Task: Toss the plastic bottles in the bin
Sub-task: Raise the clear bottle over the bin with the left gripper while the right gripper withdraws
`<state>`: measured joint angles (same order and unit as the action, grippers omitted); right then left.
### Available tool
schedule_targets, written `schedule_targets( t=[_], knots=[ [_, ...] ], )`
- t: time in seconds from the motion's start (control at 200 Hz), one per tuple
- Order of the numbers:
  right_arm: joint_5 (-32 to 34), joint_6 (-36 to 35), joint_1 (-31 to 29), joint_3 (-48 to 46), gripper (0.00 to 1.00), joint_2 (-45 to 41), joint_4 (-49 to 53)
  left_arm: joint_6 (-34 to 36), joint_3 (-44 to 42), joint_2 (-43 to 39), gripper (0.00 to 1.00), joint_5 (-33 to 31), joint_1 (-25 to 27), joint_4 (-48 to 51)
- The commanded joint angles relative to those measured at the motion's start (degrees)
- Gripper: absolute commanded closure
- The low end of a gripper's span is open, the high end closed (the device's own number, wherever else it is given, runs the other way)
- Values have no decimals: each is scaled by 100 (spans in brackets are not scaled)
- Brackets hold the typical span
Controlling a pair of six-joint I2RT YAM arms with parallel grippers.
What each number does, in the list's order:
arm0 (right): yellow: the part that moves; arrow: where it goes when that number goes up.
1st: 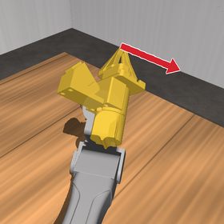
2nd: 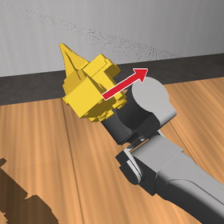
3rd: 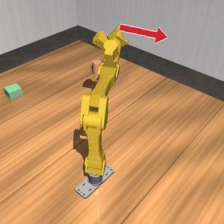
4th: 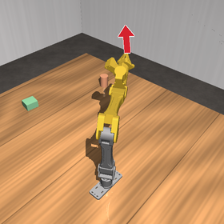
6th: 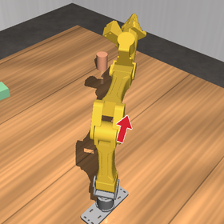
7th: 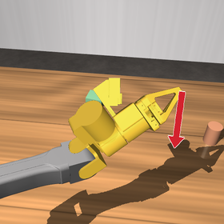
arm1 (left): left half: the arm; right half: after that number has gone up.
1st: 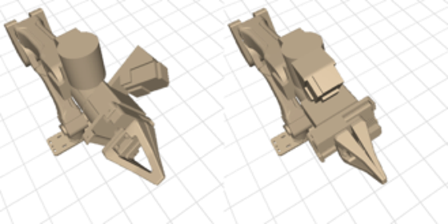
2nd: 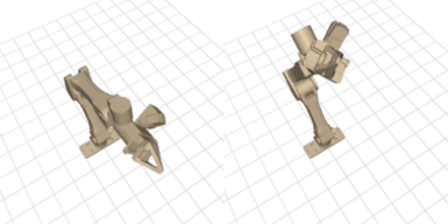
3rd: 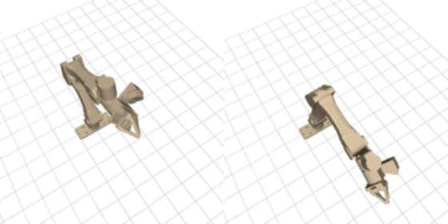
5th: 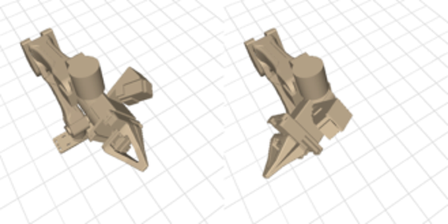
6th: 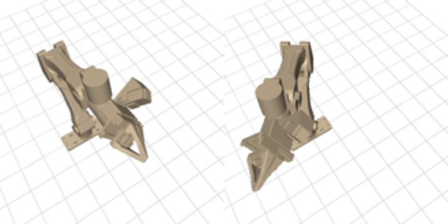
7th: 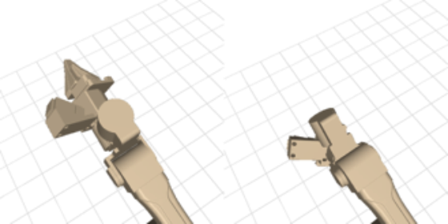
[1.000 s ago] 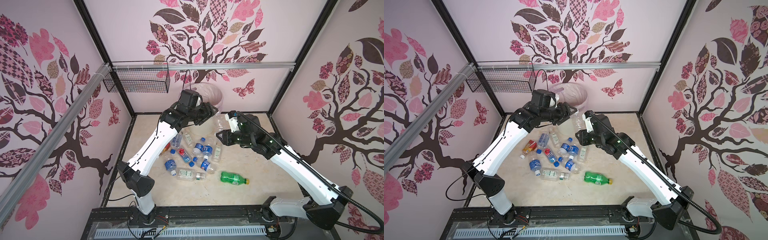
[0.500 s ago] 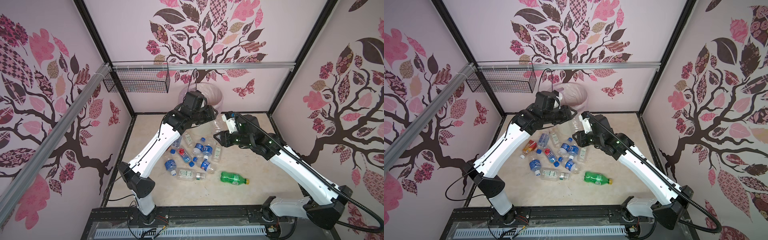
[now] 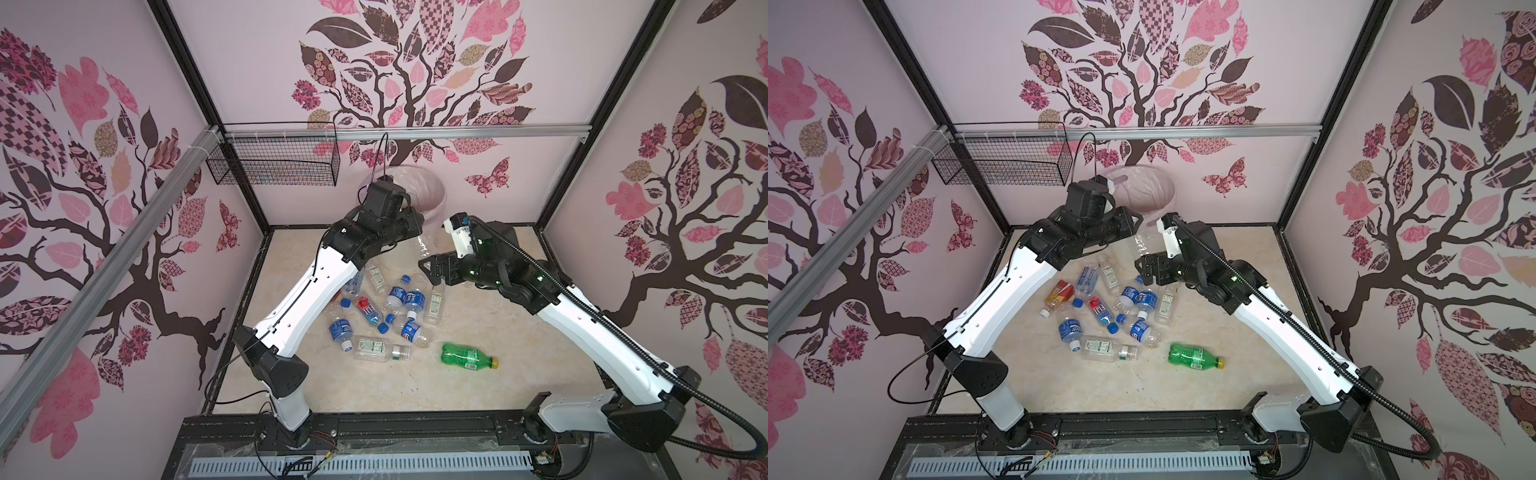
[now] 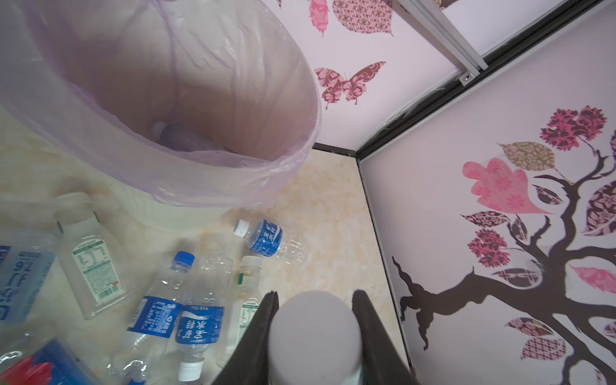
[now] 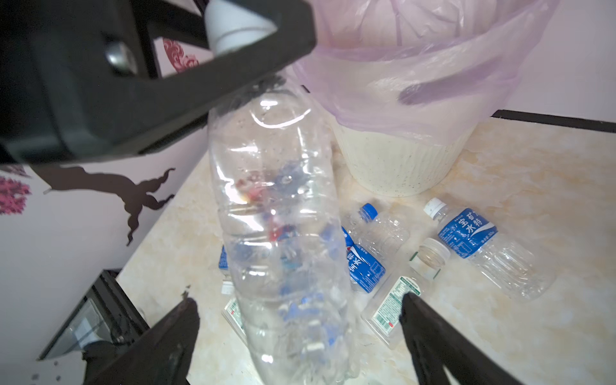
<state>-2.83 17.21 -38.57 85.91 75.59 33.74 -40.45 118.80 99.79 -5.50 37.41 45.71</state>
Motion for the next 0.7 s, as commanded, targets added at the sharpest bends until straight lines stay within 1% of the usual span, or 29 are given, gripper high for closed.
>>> schedule_targets(
  t=[0.0,0.09,0.26,0.4,0.56,0.695],
  knots=[
    [281,66,-29,363,0,196,128,430,249,-183,80,-902,-91,-366],
    [342,45,-33,580,0,282,175,764,190,-270,80,-1440,-134,-875],
    [482,-34,-39,1010,0,456,247,1841,165,-240,79,-2160,-158,-2331],
    [512,-62,-54,1559,0,709,277,2802,286,-74,79,-2301,-184,-3683],
    [485,-21,-73,2252,1,1043,326,3631,1176,398,78,-2311,-251,-4310],
    [463,11,-72,2503,0,1181,346,4261,1464,515,78,-2220,-249,-5180]
  ],
)
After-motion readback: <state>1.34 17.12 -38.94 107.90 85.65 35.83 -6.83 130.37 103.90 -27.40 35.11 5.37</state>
